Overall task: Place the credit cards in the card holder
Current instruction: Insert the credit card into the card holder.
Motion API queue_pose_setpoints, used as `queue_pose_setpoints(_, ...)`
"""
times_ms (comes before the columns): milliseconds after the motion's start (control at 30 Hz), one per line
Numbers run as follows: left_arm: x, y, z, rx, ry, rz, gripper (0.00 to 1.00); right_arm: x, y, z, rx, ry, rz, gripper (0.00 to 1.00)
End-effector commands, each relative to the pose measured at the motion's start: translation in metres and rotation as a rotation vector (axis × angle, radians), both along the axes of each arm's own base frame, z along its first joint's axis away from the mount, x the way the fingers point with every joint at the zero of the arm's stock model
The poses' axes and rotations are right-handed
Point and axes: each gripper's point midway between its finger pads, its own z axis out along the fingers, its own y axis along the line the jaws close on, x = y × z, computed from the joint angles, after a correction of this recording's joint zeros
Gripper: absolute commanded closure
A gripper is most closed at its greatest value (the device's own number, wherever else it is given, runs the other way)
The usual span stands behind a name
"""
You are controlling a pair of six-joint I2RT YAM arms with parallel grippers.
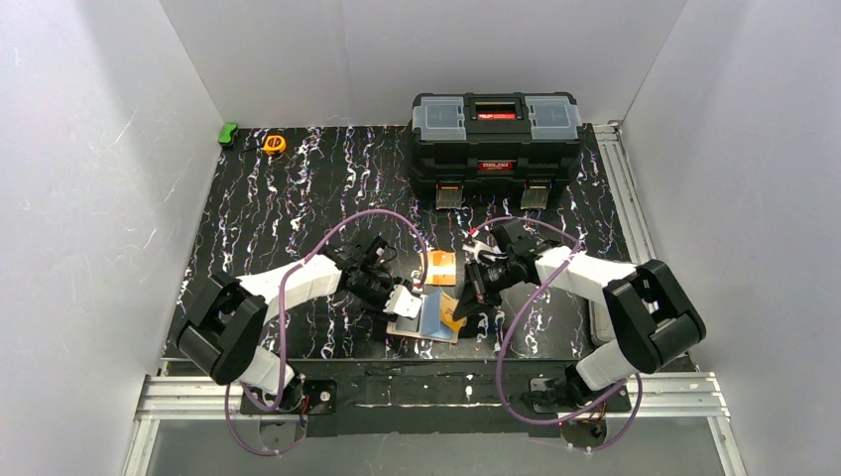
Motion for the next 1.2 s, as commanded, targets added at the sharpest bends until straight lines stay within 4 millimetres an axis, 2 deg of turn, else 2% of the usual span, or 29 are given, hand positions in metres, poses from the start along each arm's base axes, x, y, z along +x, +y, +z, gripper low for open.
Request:
queue_pose_setpoints(0,0.001,-0.007,0.018,-0.07,-0.049,0.011,0.59,0.015,0.019,0.013,0.052,-0.039,0.027,0.99)
queue_pose_setpoints(300,0.011,-0.005,0.022,-0.158,-0.193,0.035,0.58,0.017,0.033,0.003,0.045,-0.006,0.071,0.99)
queue_pose_setpoints(500,0.013,0.009,0.016,-0.156,-0.231,-0.004,0.56,0.018,0.033,-0.008,0.016,0.015,0.085,0.99)
queue_pose_setpoints(767,-0.005,0.009,-0.004,-0.181,-0.263,-0.213,0.55,0.016,0.029,-0.011,0.003,0.02,0.086,0.99)
queue_pose_setpoints(1000,0.003,-0.003,-0.013,-0.206,-0.3,-0.317,0.56,0.017,0.026,-0.013,0.003,0.032,0.081,0.99)
queue_pose_setpoints(1167,-0.012,0.0,-0.02,-0.205,-0.281,-0.396,0.58,0.016,0.026,-0.017,0.008,0.047,0.079,0.99)
